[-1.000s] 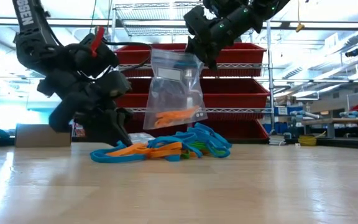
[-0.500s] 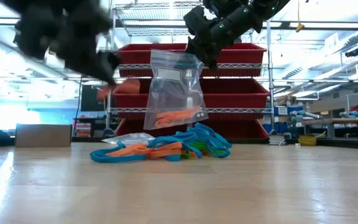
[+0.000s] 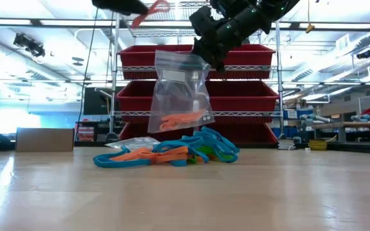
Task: Sort rubber bands
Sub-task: Put the orange rubber band into the transparent zip bag
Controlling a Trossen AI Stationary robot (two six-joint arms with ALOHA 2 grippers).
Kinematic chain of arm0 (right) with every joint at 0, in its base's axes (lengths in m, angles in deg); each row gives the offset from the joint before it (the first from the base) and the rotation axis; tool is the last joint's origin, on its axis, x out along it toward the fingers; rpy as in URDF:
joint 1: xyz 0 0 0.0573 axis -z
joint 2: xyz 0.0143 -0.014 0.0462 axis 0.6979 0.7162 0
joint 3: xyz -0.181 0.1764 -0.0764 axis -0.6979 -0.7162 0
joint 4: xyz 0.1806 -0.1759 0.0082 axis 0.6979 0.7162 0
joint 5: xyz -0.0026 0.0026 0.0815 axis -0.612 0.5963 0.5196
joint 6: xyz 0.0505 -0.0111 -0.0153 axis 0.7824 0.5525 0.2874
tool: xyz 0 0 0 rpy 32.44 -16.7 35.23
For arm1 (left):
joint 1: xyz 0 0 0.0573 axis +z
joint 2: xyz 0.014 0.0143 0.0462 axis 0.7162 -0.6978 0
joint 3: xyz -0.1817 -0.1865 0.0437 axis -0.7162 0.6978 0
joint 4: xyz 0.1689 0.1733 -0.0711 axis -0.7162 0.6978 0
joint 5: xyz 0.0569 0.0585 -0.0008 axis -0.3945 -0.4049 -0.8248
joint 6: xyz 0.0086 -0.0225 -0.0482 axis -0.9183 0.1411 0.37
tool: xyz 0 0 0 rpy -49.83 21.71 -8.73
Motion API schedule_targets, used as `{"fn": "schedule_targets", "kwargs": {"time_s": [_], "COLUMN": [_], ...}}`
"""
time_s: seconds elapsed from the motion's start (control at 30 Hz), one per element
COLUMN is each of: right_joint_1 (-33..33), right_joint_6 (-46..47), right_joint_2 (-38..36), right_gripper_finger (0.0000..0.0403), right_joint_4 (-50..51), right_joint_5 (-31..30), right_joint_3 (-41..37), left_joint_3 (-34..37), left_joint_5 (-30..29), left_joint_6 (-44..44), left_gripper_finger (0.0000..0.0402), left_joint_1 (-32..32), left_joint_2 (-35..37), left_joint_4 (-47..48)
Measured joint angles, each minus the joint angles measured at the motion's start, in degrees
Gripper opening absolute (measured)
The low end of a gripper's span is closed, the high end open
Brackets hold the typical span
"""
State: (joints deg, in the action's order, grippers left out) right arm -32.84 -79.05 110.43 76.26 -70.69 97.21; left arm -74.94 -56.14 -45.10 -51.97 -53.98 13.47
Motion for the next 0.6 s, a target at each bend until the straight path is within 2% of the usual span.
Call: {"fn": "schedule_targets", "kwargs": {"time_s": [0.17, 0.47, 0.6], "right_joint_1": [0.01, -0.07, -0.14], "right_joint_6": [0.59, 1.36, 1.36], "right_joint_2": [0.00, 0.00, 0.00], "right_gripper_finger": [0.0000, 0.0000, 0.0000], "right_joint_4": [-1.27, -2.41, -1.57], "right_joint_5": [-0.32, -0.54, -0.52], "right_joint_3": [0.00, 0.00, 0.00], "left_joint_3": [-3.99, -10.79, -12.10], "left_joint_5": [-0.82, -1.55, -5.35], "left_joint_6": [-2.57, -7.36, -8.98], "left_gripper_finger": [0.0000, 0.0000, 0.0000], "left_joint_1": [1.91, 2.90, 3.97], "left_joint_2": [-3.83, -14.92, -17.09], "left_joint_4": [0.80, 1.47, 3.44]}}
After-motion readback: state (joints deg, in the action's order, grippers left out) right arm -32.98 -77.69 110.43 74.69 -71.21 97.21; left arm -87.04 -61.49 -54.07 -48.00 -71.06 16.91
